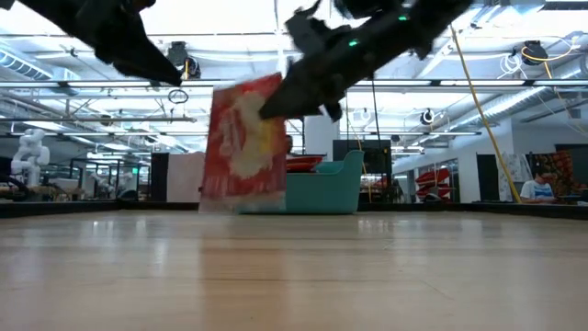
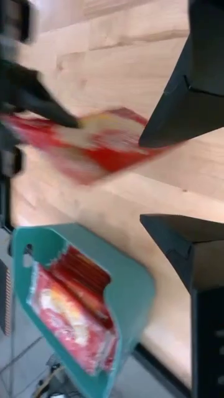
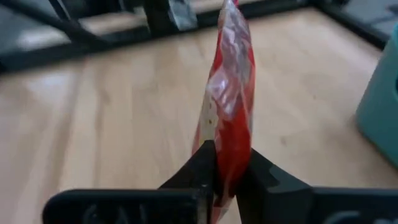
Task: Sort popcorn bags into baskets
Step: Put the red popcorn bag into the green bin
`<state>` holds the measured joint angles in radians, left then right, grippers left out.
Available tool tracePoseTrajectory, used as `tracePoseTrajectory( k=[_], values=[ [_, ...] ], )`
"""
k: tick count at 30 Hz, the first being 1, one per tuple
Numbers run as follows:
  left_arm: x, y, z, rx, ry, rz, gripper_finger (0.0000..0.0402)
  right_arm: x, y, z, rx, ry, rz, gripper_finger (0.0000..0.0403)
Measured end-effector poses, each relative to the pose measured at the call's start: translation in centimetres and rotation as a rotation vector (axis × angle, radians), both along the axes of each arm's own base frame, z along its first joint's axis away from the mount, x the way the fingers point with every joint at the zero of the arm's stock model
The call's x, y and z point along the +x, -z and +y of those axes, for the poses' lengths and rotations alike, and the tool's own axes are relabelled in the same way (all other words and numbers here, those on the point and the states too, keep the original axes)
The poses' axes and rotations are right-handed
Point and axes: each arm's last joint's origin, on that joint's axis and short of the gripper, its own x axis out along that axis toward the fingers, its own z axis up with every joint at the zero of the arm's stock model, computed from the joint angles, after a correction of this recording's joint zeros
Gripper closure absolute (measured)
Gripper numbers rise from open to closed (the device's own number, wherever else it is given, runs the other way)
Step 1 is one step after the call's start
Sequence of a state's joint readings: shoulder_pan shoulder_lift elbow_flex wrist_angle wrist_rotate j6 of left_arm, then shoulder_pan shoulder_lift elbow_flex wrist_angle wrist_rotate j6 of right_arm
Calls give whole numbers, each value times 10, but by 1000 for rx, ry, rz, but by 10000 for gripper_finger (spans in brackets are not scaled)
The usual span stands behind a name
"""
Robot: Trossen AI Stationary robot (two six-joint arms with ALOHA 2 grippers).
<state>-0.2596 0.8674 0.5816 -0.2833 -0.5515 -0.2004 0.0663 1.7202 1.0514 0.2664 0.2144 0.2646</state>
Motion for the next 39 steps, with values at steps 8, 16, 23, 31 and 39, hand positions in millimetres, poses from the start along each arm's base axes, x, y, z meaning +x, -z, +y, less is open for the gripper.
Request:
tracePoseTrajectory(
  k=[8,16,23,31,39],
  values=[
    [1,39,-3,-117,95,-190,222,-50,11,1,27,-15,-370,383],
    [0,48,-2,-144,163,-380,136,-66,11,0,-29,-26,-540,379],
    [13,48,0,-115,155,-457,82,-60,-2,0,-88,-41,-590,379],
    [31,56,2,-99,214,-528,129,-60,-6,1,-103,-48,-622,379],
    [43,51,9,-37,226,-549,271,-61,-13,2,-124,-72,-696,379]
  ],
)
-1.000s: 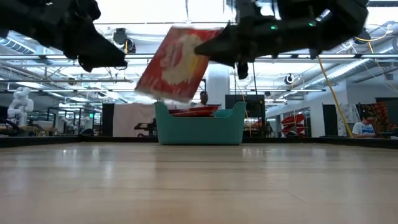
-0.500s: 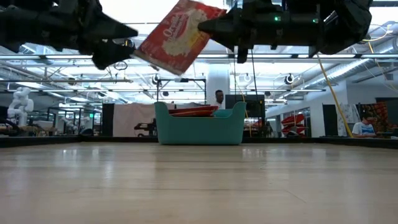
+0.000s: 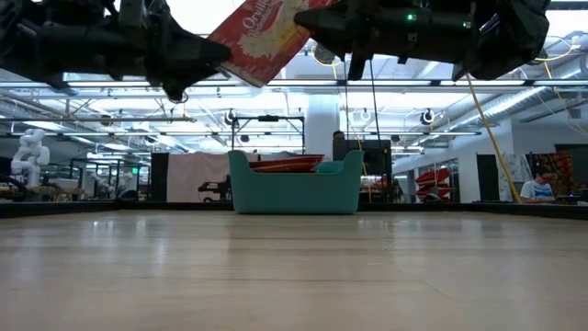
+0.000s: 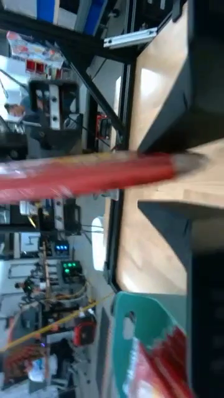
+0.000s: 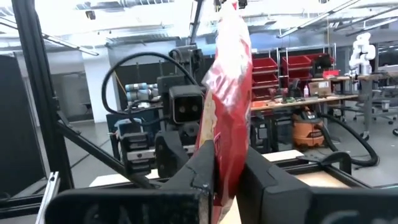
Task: Sort popcorn bags into baskets
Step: Put the red popcorn bag into the green bin
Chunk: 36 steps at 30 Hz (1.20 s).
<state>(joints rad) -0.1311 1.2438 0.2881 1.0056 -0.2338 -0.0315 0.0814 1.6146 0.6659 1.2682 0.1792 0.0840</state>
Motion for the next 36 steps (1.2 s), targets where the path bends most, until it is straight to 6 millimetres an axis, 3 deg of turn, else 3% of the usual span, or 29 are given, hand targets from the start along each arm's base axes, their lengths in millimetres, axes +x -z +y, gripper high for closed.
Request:
tracePoseTrajectory(
  k=[4,6,11,14,19,30,36],
  values=[
    [5,-8,3,59,17,-21,364,0,0,0,-20,7,-1,379],
    [6,-10,6,75,16,-23,385,0,-1,0,-32,13,-7,378],
    [5,-12,21,43,6,-18,368,-3,2,-3,-64,100,38,351],
    [3,-21,34,10,52,-13,379,-11,8,-10,-84,181,146,321],
    [0,-45,58,59,-30,89,385,-26,28,-24,-85,307,309,276],
    [2,-121,143,244,-182,396,387,-53,61,-28,-9,303,398,255],
    [9,-135,195,320,-186,460,380,-54,61,-22,46,228,372,260]
  ],
)
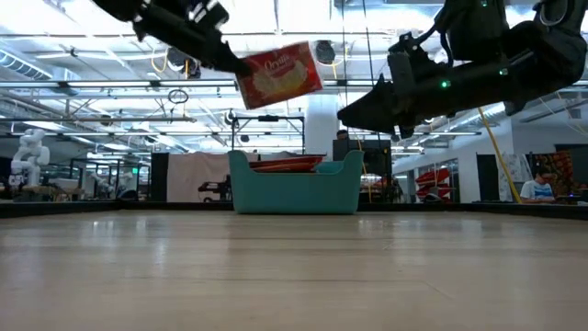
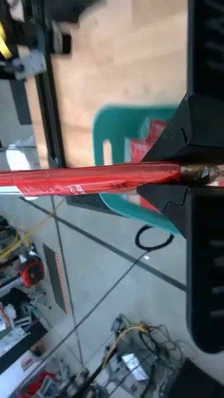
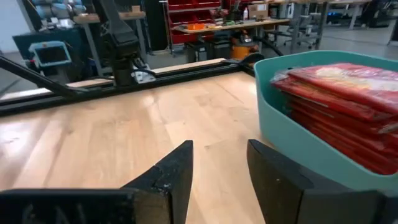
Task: Sort popcorn bags into baskets
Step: Put the red popcorn bag into the green bin
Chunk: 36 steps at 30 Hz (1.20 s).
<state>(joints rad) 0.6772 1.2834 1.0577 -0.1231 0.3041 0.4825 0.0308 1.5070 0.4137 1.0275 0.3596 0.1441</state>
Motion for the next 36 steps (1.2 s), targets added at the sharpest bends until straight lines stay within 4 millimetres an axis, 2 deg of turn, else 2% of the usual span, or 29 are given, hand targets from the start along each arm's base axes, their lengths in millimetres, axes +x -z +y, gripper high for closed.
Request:
tracePoseTrajectory(
  k=[4,9,15,19,24,31,36],
  values=[
    [8,9,33,-53,25,34,384,0,0,5,22,-16,-9,261],
    [12,35,71,-177,36,76,376,0,-2,8,27,-29,-29,261],
    [8,63,104,-297,-45,126,379,0,-2,8,27,-28,-31,261],
    [2,69,111,-347,-70,125,379,0,-2,8,27,-28,-31,261],
    [1,68,111,-352,-25,117,370,0,-2,7,22,-23,-30,261],
    [0,69,110,-363,-5,115,379,0,-2,7,8,-22,-25,261],
    [0,70,108,-382,32,115,361,0,-2,7,-9,-24,-19,261]
  ],
)
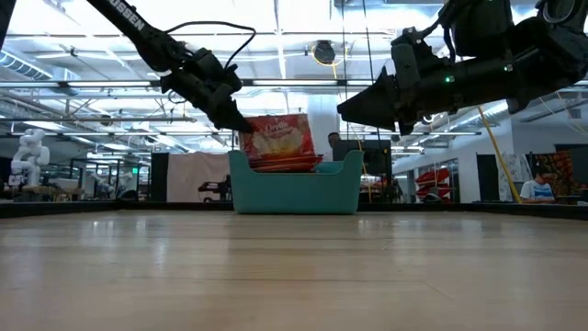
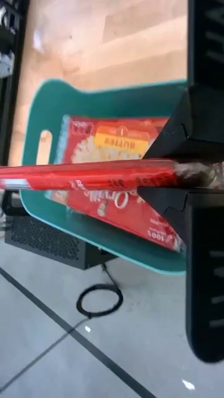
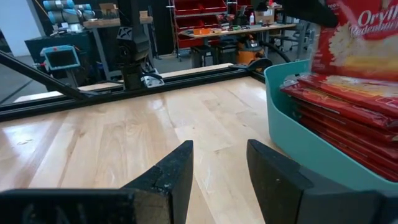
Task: Sort popcorn bags into baskets
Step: Put the red popcorn bag into the green bin
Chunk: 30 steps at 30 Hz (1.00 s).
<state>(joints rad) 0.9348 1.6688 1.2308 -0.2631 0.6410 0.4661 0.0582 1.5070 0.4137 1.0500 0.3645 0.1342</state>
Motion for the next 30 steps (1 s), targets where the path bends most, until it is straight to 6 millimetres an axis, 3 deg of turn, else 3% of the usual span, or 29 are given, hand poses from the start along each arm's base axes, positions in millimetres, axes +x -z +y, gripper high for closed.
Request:
tracePoseTrajectory(
  k=[11,24,30],
  values=[
    [0,0,0,-4,11,-10,349,0,0,0,-8,-1,3,261],
    [7,-3,2,110,-107,38,243,0,0,0,-8,-1,3,261],
    [15,-8,-1,135,-117,-9,234,0,0,0,-8,-1,3,261]
  ],
)
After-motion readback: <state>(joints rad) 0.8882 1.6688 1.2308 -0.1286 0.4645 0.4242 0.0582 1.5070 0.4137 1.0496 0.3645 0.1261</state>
